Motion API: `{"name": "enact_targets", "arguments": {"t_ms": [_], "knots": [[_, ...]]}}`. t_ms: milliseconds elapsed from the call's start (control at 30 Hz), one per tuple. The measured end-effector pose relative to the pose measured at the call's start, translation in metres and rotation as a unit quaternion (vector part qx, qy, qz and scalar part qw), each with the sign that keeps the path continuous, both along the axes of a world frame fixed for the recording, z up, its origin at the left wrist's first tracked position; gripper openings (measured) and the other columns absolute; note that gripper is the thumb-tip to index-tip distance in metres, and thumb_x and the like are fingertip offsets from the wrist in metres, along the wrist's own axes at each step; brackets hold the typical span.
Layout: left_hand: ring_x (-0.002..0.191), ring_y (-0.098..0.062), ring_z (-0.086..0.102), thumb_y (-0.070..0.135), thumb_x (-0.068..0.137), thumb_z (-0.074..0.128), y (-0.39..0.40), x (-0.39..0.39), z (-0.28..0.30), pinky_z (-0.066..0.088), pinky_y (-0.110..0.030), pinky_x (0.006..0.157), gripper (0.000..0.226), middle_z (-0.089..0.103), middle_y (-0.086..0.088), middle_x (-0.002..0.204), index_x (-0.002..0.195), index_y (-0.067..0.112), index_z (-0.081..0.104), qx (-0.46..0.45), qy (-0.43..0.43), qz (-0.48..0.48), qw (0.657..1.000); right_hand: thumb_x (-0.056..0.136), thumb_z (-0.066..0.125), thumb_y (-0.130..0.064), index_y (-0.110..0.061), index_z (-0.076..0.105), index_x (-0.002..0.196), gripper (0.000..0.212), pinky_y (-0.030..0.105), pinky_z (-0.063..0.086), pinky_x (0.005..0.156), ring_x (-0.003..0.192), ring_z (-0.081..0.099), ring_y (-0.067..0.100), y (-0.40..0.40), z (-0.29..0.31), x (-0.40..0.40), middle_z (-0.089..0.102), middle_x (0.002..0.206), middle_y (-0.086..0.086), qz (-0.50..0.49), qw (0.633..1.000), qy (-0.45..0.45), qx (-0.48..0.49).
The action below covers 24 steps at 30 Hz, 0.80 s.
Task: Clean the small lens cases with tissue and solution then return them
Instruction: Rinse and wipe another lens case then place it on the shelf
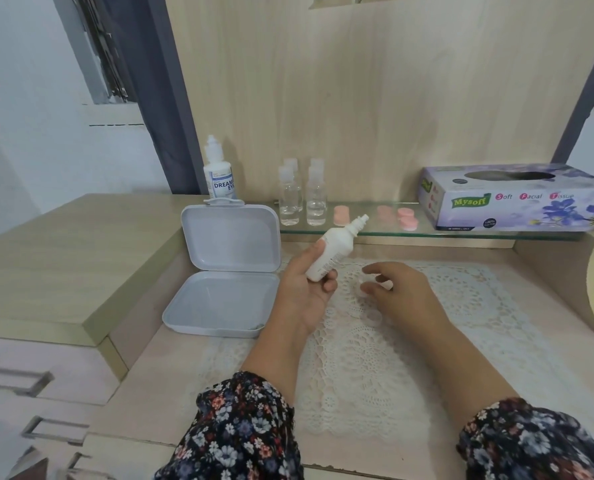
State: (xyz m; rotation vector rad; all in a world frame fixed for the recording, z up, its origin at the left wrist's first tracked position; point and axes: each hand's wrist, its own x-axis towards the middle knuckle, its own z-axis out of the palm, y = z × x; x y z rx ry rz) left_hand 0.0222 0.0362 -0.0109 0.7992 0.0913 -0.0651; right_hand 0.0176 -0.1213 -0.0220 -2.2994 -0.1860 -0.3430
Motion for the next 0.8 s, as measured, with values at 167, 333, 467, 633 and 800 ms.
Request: {"name": "enact_targets", "arguments": {"t_ms": [167,333,467,633,800], "knots": [[0.053,-0.011,0.047,0.036,0.068,0.075,0.0,-0.004,0.0,0.039,-0.017,0.043,0.056,0.059,-0.015,0.09,0.112,0.006,0.06,0.008,0.015,-0.011,1.0,0.092,0.062,-0.026,-0.022,0.071,0.096,0.011,0.015,0.035,0.067,0.08,0.052,0.004,-0.023,0.009,-0.005,0.064,0.099,-0.003,-0.018,0.999,-0.03,0.003],[0.055,-0.011,0.044,0.018,0.072,0.073,0.004,-0.013,0.001,0.035,-0.017,0.042,0.035,0.056,-0.011,0.084,0.101,0.005,0.06,-0.043,0.04,-0.022,0.998,0.074,0.075,-0.05,-0.032,0.069,0.099,0.031,0.022,0.035,0.079,0.099,0.047,0.006,-0.034,0.005,-0.022,0.055,0.101,-0.013,0.036,0.996,0.051,-0.065],[0.052,-0.01,0.042,0.002,0.082,0.066,0.006,-0.019,0.0,0.031,-0.016,0.039,0.014,0.057,-0.009,0.082,0.094,0.006,0.059,-0.066,0.057,-0.007,0.996,0.069,0.078,-0.052,-0.033,0.067,0.112,0.049,0.026,0.032,0.088,0.112,0.039,0.009,-0.04,0.003,-0.027,0.048,0.107,-0.012,0.037,0.984,0.093,-0.148],[0.049,-0.008,0.042,0.011,0.076,0.071,0.002,-0.023,0.003,0.032,-0.015,0.038,0.022,0.057,-0.009,0.083,0.095,0.006,0.061,-0.047,0.044,0.014,0.998,0.076,0.077,-0.04,-0.034,0.068,0.1,0.026,0.024,0.035,0.081,0.103,0.045,0.007,-0.037,0.001,-0.028,0.051,0.103,-0.014,0.035,0.989,0.077,-0.117],[0.051,-0.009,0.044,0.034,0.077,0.071,0.004,-0.021,0.002,0.037,-0.014,0.038,0.035,0.062,-0.014,0.081,0.102,0.01,0.061,-0.04,0.059,0.027,0.997,0.082,0.074,-0.029,-0.033,0.067,0.096,0.016,0.008,0.042,0.054,0.073,0.059,0.009,-0.029,0.006,-0.029,0.065,0.083,-0.001,0.014,0.992,0.053,0.11]]}}
